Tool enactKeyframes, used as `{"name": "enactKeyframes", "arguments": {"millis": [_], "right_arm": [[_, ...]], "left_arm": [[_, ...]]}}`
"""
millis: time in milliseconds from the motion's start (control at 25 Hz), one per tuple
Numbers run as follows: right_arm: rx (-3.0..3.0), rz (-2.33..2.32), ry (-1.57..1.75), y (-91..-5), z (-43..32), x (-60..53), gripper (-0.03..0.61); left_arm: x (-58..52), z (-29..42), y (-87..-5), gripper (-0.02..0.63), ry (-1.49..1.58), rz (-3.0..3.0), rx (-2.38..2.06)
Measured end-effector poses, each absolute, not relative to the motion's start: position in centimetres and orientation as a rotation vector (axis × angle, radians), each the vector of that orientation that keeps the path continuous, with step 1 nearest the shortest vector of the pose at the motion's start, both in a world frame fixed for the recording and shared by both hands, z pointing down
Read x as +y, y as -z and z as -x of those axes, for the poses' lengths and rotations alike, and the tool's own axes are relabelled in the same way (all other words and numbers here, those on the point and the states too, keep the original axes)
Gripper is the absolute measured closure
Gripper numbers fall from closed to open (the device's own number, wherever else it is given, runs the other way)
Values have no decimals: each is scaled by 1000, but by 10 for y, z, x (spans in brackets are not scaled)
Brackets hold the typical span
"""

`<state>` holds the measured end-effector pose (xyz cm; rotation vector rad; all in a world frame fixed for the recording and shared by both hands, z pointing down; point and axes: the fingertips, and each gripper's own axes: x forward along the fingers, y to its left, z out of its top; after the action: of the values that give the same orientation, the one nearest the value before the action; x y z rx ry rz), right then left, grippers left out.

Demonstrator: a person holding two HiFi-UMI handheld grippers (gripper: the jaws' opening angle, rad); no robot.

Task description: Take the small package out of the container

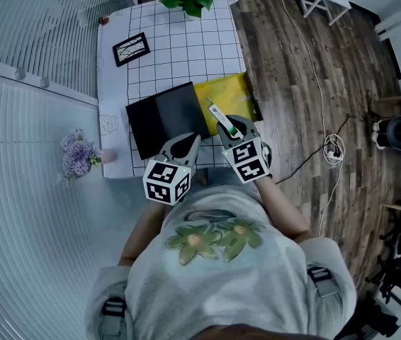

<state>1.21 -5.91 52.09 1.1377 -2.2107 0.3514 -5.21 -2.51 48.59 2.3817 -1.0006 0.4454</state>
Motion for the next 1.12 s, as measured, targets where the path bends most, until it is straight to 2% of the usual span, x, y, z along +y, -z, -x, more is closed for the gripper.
{"name": "enactKeyframes", "arguments": {"millis": [1120], "right_arm": [[-2176, -1325, -257, -482, -8, 17, 489]], "left_arm": [[44, 67, -471, 607, -492, -2457, -904]]}}
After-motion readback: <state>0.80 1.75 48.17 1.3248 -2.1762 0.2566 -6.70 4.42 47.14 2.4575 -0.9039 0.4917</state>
